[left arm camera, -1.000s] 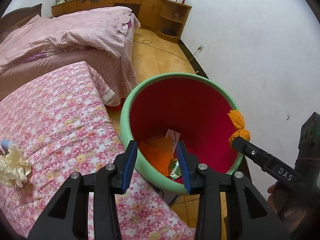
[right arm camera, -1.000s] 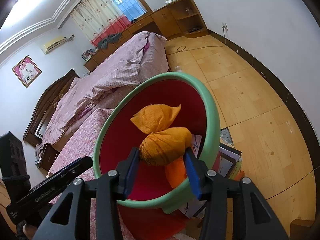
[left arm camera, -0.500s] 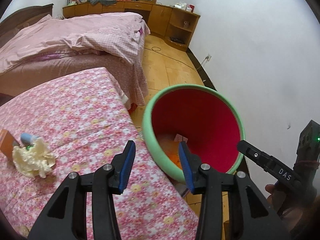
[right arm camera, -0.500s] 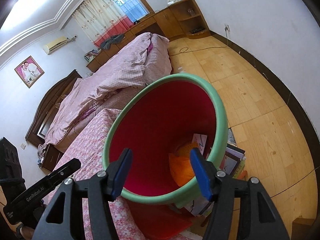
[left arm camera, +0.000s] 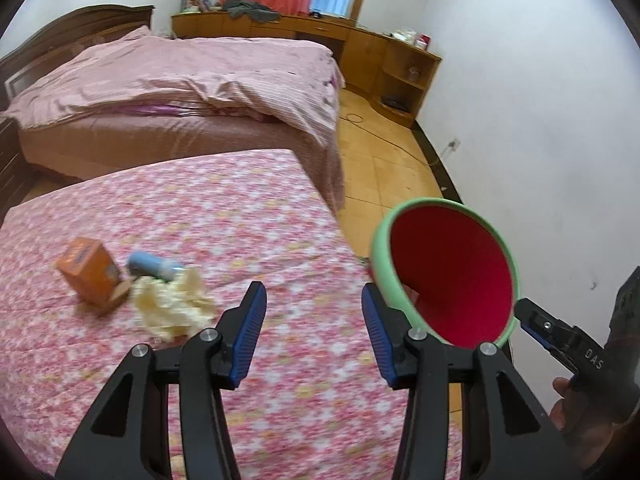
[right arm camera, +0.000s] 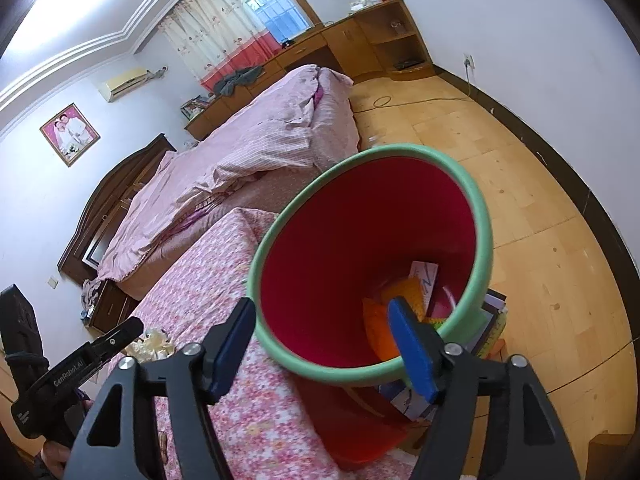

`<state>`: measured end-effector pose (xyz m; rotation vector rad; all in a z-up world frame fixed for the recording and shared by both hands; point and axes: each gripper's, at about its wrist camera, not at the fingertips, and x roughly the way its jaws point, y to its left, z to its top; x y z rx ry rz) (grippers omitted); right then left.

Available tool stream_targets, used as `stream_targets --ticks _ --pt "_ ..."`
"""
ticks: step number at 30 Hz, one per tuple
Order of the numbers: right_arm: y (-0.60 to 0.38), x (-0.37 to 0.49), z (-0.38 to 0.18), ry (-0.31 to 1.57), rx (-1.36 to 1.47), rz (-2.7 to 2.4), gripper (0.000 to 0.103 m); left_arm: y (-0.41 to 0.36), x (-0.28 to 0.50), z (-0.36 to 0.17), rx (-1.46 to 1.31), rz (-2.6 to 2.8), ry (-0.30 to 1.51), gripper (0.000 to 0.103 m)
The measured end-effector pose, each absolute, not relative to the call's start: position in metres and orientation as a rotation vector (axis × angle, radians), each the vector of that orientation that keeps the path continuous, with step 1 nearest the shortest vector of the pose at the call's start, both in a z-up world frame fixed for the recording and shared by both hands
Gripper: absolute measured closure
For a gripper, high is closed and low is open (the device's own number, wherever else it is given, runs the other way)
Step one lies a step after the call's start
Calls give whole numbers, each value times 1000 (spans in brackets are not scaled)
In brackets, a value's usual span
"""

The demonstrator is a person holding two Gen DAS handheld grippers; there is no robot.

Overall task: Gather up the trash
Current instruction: 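Move both open tools back over the bed toward the orange box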

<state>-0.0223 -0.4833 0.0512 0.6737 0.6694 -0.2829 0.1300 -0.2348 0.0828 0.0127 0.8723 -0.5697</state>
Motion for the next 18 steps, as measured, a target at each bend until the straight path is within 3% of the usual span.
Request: stream_targets --ticks 6,18 --pt "-467 -15 55 677 655 -276 25 -202 141 85 12 -505 858 48" --pt "-438 1 55 699 628 -288 15 -129 185 78 -4 -376 854 47"
